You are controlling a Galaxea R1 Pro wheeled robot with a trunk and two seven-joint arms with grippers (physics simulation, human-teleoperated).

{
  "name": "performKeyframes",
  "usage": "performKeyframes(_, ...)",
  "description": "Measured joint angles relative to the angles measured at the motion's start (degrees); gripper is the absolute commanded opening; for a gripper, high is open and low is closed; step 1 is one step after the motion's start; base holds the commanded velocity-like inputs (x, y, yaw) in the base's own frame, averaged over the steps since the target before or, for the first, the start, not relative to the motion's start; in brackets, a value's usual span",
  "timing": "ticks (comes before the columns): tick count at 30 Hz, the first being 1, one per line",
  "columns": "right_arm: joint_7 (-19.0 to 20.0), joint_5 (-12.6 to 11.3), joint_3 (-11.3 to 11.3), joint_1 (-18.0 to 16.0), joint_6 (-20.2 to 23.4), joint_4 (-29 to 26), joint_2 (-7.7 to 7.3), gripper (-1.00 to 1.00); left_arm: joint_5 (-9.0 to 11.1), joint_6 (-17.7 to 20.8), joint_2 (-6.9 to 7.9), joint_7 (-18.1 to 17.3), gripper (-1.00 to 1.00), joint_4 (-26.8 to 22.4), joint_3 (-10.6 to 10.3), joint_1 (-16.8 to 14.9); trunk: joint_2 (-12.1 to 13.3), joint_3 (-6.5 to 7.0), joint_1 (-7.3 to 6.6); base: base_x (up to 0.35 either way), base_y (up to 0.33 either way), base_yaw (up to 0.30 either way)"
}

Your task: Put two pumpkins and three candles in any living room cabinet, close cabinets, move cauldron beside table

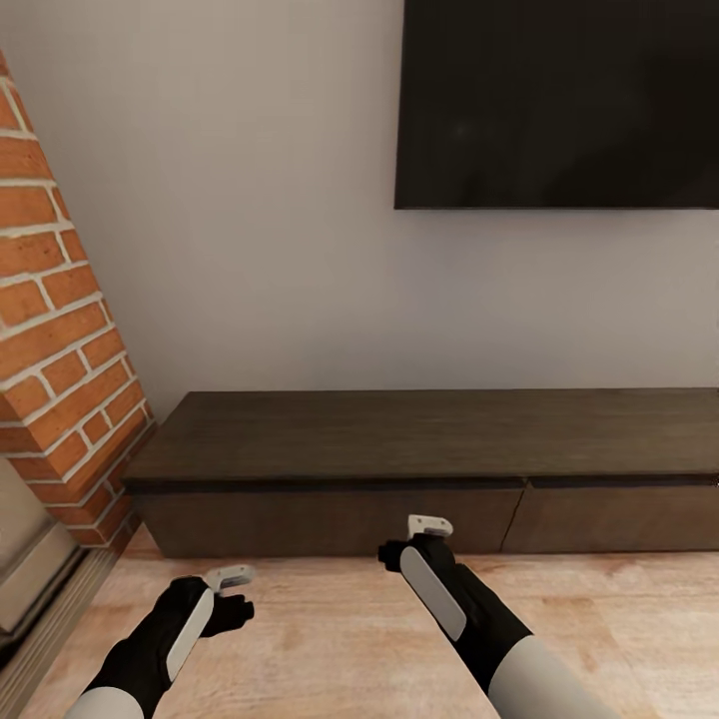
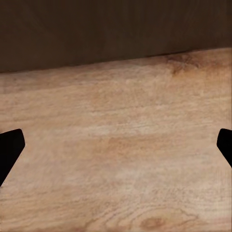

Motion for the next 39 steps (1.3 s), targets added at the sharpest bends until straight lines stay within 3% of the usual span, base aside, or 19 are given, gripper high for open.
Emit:
performKeyframes(8, 3.42, -1.22, -0.08, 0.33, -2.51, 2.56, 0.0, 1.0, 0.44, -2.21, -0.39, 0.08, 1.0, 0.08, -0.01, 0.0, 0.11, 1.67, -0.2, -0.145, 0.0, 0.0)
performKeyframes(33, 3.76, -1.29, 0.15, 0.34, -4.44, 4.23, 0.0, 1.0, 0.54, -2.38, -0.78, 0.09, 1.0, 0.05, -0.09, 0.0, 0.44, 7.2, -0.85, -0.005, 0.0, 0.0)
performKeyframes(39, 3.76, -1.29, 0.14, 0.34, -4.36, 4.27, 0.0, 1.0, 0.56, -2.38, -0.78, 0.09, 1.0, 0.05, -0.12, 0.0, 2.84, 8.28, -2.16, 0.0, 0.0, 0.0)
